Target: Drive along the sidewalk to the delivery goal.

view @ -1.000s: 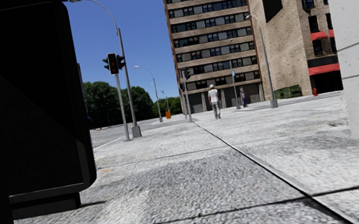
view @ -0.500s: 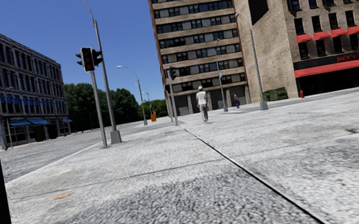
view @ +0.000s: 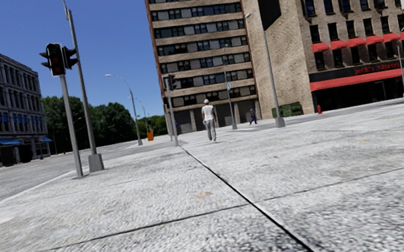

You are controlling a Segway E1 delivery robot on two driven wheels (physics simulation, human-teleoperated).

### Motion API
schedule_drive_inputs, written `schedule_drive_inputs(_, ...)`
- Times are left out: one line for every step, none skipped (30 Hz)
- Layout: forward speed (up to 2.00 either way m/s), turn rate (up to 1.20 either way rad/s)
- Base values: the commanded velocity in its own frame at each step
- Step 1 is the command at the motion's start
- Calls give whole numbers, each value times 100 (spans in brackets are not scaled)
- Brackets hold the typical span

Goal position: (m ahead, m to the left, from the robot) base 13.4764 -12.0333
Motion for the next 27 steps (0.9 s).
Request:
schedule_drive_inputs(183, -31)
schedule_drive_inputs(178, -31)
schedule_drive_inputs(175, -31)
schedule_drive_inputs(173, -31)
schedule_drive_inputs(173, -31)
schedule_drive_inputs(173, -31)
schedule_drive_inputs(173, -31)
schedule_drive_inputs(172, -31)
schedule_drive_inputs(172, -31)
schedule_drive_inputs(172, -31)
schedule_drive_inputs(172, -31)
schedule_drive_inputs(172, -31)
schedule_drive_inputs(172, -31)
schedule_drive_inputs(172, -31)
schedule_drive_inputs(172, -31)
schedule_drive_inputs(172, -31)
schedule_drive_inputs(172, -31)
schedule_drive_inputs(172, -31)
schedule_drive_inputs(172, -31)
schedule_drive_inputs(172, -31)
schedule_drive_inputs(172, -31)
schedule_drive_inputs(172, -31)
schedule_drive_inputs(172, -31)
schedule_drive_inputs(172, -31)
schedule_drive_inputs(172, -31)
schedule_drive_inputs(172, -31)
schedule_drive_inputs(172, -31)
